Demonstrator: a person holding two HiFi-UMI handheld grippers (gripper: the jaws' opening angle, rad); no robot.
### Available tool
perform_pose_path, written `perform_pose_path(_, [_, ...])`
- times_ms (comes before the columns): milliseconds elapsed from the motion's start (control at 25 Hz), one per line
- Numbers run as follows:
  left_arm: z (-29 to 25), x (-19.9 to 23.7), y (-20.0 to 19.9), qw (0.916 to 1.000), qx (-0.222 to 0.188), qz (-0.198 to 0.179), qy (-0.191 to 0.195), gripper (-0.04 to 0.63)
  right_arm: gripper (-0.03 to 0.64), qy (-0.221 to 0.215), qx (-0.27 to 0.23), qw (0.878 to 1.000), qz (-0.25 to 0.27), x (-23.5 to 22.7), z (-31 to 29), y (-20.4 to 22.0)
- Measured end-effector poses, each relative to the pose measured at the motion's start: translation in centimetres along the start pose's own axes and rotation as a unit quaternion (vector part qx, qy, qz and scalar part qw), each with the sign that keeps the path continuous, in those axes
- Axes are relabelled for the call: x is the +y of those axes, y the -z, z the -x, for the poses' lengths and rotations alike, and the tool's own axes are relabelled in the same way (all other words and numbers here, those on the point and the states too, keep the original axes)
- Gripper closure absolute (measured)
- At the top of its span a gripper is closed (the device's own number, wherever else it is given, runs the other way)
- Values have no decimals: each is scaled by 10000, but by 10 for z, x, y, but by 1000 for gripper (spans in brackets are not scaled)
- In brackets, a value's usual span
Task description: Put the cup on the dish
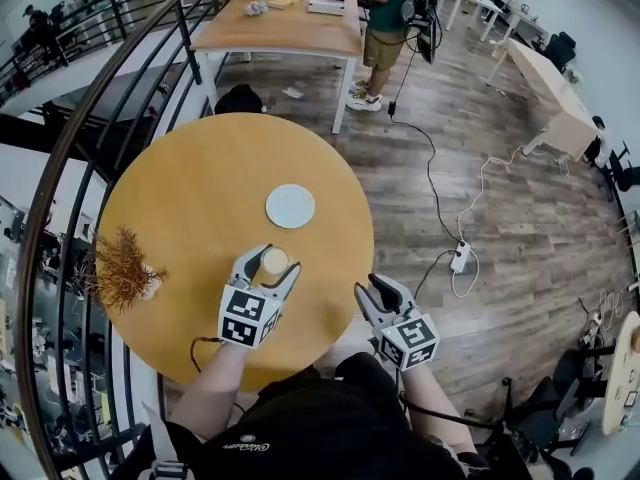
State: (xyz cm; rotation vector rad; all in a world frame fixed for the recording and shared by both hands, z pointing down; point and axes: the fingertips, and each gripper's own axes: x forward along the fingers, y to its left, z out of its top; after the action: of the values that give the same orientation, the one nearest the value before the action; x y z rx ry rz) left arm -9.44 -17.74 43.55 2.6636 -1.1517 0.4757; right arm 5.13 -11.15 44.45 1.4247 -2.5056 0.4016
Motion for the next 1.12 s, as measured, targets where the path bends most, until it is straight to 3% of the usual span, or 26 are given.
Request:
perform_pose_path(200, [-10, -1, 1, 9999, -24, 103, -41, 328, 500, -135, 79, 9999, 35, -8, -10, -1])
perform_pose_path(600, [-21, -13, -3, 9986, 29, 203, -483, 328, 500, -691, -21, 9974, 184, -26, -16, -8])
perform_pose_path(920, [-35, -50, -11, 9983, 118, 159, -545, 328, 500, -562, -291, 9980, 82, -70, 8, -19])
perform_pose_path(1120, [-37, -61, -11, 9979, 134, 200, -605, 328, 500, -652, -335, 9972, 139, -74, 16, -20])
